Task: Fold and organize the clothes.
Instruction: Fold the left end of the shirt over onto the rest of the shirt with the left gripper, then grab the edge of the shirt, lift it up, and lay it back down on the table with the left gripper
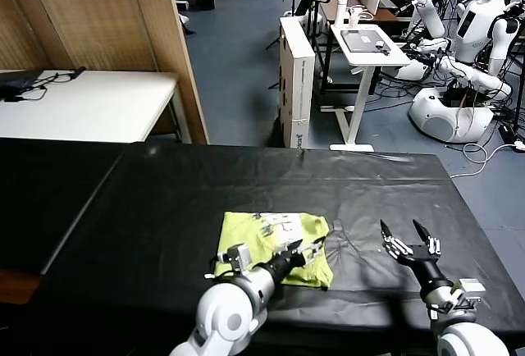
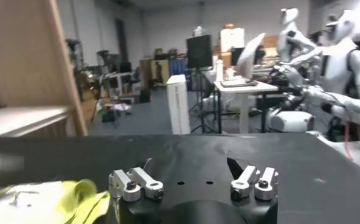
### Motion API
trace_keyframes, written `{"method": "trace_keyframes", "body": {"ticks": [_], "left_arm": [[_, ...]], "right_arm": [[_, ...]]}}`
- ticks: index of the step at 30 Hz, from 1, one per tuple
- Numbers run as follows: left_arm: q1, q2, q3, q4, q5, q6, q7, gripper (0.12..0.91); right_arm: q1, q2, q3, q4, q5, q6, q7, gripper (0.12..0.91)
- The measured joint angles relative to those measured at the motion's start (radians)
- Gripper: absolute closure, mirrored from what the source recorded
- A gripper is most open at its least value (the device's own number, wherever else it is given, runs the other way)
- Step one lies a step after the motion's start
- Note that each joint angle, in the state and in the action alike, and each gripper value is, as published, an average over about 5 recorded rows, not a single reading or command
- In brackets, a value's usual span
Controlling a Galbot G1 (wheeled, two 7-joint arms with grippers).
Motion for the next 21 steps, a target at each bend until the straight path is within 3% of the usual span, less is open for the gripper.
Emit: {"method": "trace_keyframes", "body": {"ticks": [4,7,14,21], "left_arm": [[0.000,0.043,-0.025,-0.033,0.101,-0.065,0.071,0.124],[0.005,0.095,-0.064,-0.051,0.146,-0.097,0.102,0.123],[0.041,0.204,-0.191,-0.083,0.156,-0.112,0.111,0.123],[0.103,0.222,-0.282,-0.101,0.183,-0.113,0.111,0.123]], "right_arm": [[-0.001,-0.034,-0.032,0.021,-0.036,-0.022,-0.024,0.118],[0.011,-0.066,-0.074,0.038,-0.069,-0.039,-0.054,0.118],[0.038,-0.143,-0.207,0.049,-0.157,-0.023,-0.094,0.118],[0.025,-0.209,-0.312,0.062,-0.316,0.028,-0.144,0.118]]}}
